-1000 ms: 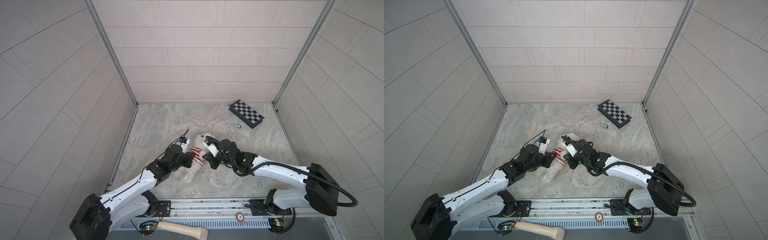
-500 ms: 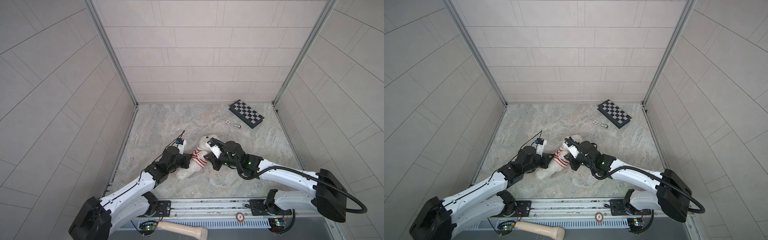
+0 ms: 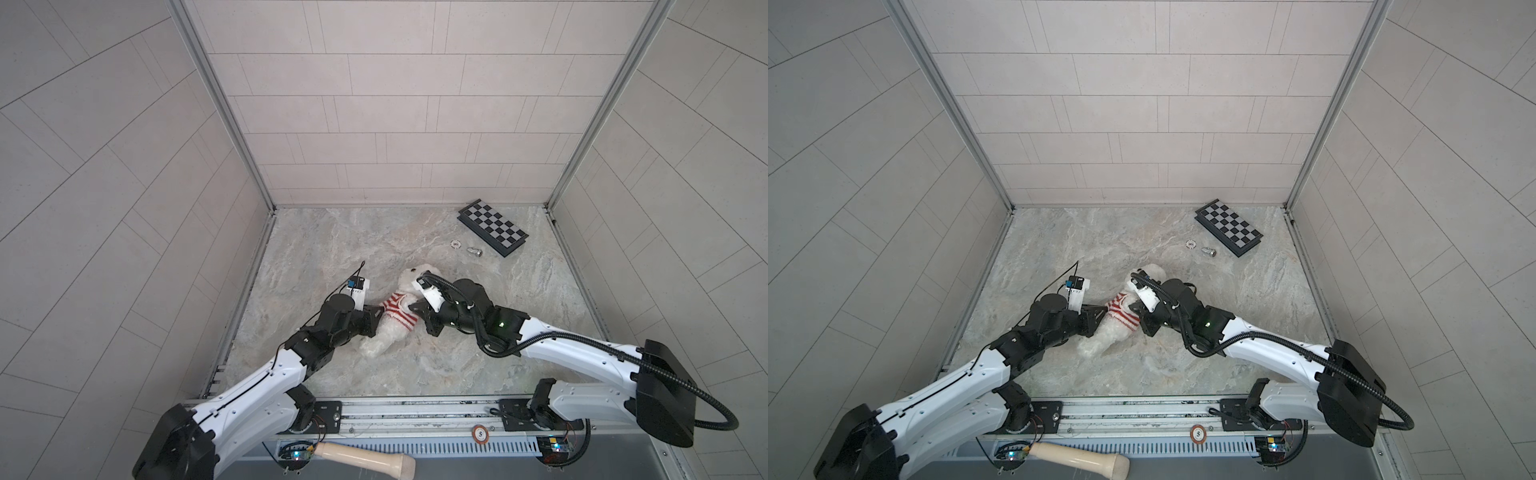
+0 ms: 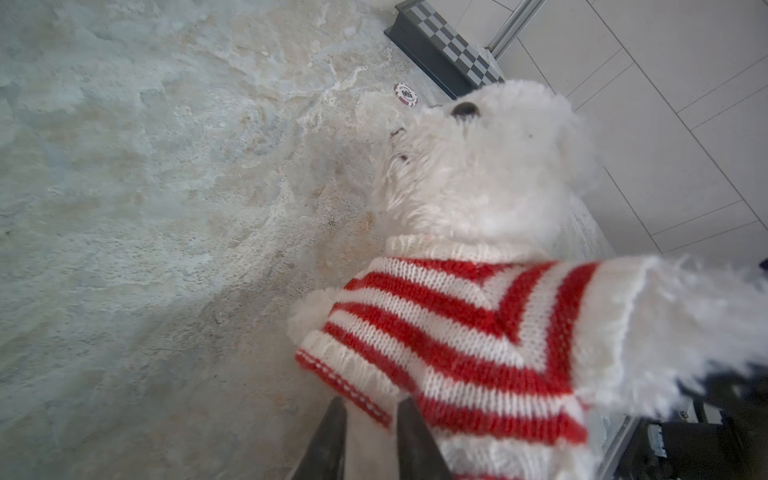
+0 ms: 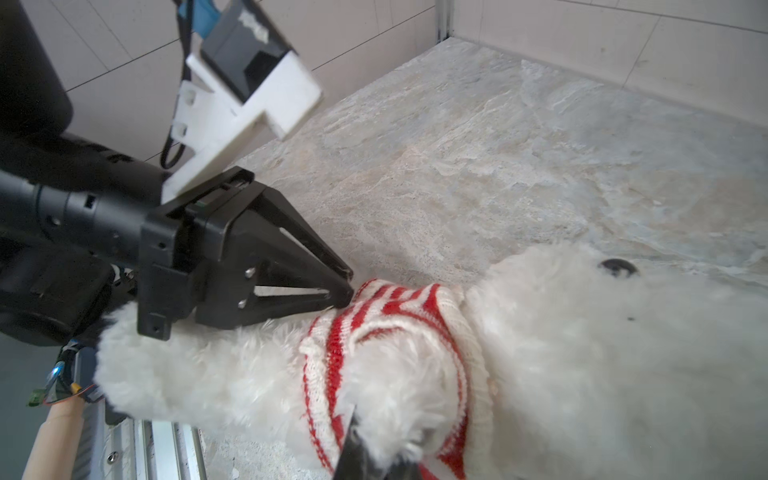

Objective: Dress the teddy bear

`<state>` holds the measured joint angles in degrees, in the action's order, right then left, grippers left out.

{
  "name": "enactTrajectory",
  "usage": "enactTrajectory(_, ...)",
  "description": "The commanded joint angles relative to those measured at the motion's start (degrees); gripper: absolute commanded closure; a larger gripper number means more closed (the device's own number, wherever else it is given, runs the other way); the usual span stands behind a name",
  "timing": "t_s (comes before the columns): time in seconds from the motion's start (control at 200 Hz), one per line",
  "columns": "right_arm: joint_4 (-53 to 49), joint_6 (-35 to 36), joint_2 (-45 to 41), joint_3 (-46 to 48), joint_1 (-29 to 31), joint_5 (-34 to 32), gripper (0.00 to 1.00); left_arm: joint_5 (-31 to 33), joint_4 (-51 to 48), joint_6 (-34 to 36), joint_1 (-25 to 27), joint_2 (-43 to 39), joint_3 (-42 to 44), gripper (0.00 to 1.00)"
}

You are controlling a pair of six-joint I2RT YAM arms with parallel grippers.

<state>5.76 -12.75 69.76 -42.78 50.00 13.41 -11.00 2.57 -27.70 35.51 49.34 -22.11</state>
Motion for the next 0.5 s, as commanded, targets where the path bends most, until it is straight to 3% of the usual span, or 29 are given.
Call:
enactTrajectory(0.0,2.87,-0.33,-0.39,-1.93,-0.25,-2.76,1.00,1.30,-2.55,1.63,0.15,-4.26,-0.10,0.64)
enactTrajectory(0.32,6.16,-1.04,7.86,-7.72,-1.03,0.04,1.00,5.09,-12.67,2.24,0.20,-13.63,-2.27,0.55)
enactTrajectory(0.496,13.92,-3.91,9.75,-5.04,-1.39,1.18,1.00,6.61,-14.66,1.54,0.18,-16.80,-2.63,0.52)
